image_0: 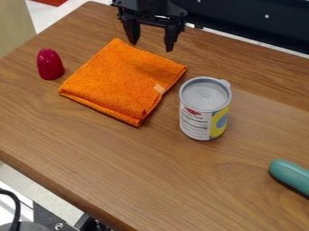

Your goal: Moved an orange cloth to the top of the table

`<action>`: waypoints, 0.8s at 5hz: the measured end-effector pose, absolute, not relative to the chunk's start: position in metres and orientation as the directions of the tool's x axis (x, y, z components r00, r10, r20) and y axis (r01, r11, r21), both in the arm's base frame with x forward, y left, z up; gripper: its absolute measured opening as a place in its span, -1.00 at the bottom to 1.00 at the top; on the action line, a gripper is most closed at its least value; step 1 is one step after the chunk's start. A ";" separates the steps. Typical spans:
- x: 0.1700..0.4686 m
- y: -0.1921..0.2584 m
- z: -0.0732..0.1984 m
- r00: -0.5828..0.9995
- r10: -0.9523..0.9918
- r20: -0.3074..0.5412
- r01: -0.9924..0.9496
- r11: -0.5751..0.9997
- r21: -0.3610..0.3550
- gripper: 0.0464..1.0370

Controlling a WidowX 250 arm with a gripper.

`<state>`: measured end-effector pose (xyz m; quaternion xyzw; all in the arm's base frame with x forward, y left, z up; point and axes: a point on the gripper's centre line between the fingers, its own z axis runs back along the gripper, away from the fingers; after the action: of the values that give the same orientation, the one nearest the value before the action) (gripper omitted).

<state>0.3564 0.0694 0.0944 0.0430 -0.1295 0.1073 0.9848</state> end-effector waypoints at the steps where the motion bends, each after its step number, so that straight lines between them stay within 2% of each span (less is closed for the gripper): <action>1: 0.351 0.068 0.081 0.954 0.203 0.222 -0.221 0.974 0.056 0.92; 2: 0.339 0.067 0.070 0.969 0.172 0.175 -0.185 0.981 0.060 0.92; 4: 0.322 0.076 0.069 0.977 0.141 0.159 -0.153 0.986 0.069 0.92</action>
<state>0.3217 0.0764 0.0688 0.0407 -0.0772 0.0740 0.9934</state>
